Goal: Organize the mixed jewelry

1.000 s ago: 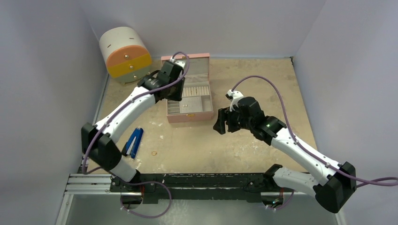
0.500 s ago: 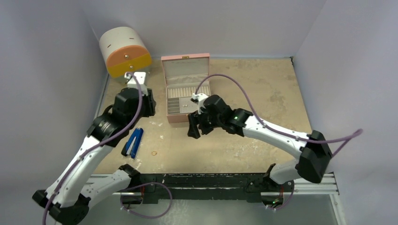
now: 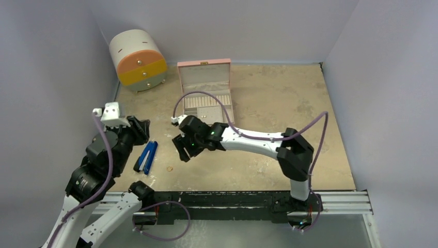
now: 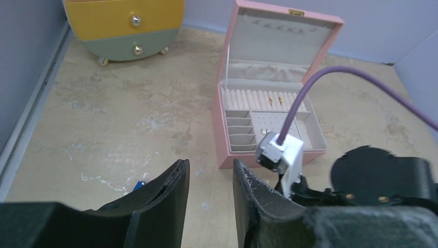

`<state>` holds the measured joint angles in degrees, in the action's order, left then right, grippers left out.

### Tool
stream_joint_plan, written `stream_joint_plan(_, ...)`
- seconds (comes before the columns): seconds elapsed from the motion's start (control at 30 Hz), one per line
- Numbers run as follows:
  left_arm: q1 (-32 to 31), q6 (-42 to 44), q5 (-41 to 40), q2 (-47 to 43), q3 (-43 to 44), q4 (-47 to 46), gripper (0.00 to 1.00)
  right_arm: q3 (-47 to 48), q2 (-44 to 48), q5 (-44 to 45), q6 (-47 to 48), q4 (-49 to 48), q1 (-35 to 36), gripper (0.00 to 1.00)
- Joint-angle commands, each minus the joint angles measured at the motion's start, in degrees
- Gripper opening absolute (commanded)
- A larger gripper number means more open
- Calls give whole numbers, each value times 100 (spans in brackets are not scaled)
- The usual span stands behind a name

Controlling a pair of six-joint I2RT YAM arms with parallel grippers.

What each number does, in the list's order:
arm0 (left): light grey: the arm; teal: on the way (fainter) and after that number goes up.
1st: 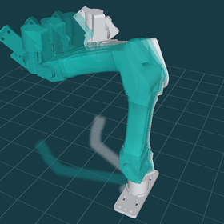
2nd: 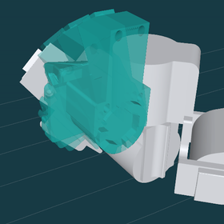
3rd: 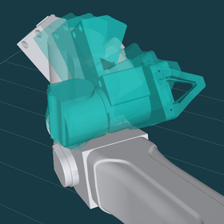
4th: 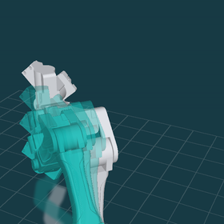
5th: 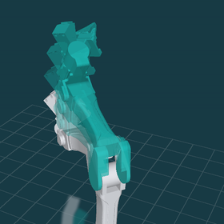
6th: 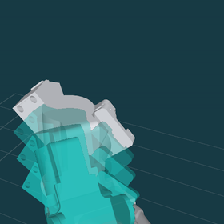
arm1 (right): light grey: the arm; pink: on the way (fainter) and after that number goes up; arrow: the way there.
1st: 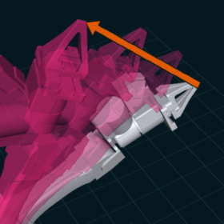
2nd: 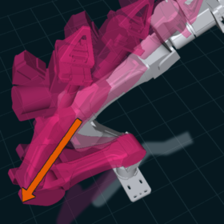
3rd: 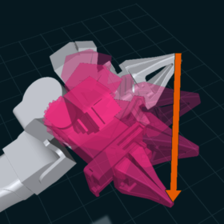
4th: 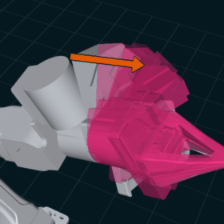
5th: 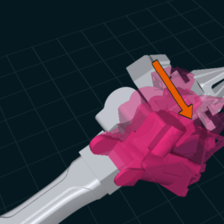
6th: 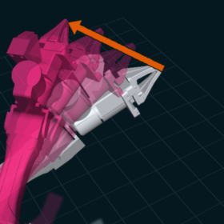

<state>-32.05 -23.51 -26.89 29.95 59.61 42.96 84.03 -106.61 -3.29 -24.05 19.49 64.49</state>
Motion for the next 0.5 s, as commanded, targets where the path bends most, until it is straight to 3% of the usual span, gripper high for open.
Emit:
stream_joint_plan(0.0, -3, -198, -262, -499, -166, -22, 36, 624, -509, 571, -427, 355, 279, 64)
stream_joint_plan(0.27, -3, -570, -526, -1309, -659, -332, 37, 1384, -1295, 1323, -1247, 690, 654, 60)
stream_joint_plan(0.47, -3, -680, -468, -1880, -1331, -879, 38, 1563, -1609, 1602, -1851, 537, 745, 52)
